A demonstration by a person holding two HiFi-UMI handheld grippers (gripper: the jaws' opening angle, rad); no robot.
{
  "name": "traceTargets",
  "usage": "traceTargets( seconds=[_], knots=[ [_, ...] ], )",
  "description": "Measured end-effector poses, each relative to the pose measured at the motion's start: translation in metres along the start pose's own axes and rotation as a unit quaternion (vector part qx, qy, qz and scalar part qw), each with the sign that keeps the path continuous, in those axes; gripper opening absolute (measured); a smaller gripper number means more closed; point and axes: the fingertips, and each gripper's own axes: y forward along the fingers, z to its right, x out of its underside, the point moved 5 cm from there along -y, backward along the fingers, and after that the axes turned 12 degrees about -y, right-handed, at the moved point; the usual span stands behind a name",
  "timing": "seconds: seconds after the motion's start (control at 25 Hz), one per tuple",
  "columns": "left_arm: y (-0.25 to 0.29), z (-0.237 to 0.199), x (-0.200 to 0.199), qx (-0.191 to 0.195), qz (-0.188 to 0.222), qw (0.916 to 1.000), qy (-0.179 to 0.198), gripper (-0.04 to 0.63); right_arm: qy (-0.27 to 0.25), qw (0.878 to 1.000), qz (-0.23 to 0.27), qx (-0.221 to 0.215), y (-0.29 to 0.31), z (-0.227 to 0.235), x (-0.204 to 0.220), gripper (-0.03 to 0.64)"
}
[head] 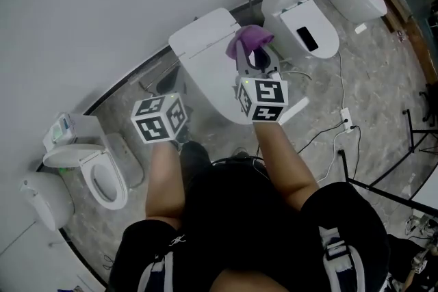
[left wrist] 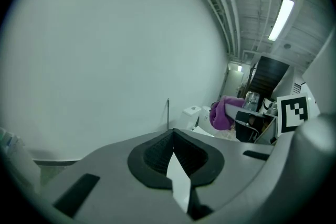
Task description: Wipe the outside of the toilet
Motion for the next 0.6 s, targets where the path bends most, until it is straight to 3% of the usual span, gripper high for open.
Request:
traceTargets(
  seconds=[0.32,0.6],
  knots=[
    [-0.021,0.076,-0.026,0.037,0.012,0.9978,0.053,0.008,0.009,1.000,0.026,0.003,-0.033,0.026,-0.059,0.086],
    [-0.019,0.099,-0.057,0.085,0.022,0.9932,0.077,0.008,0.014,0.999,0.046,0.015,-0.032,0.023,-0.097,0.084]
  ],
)
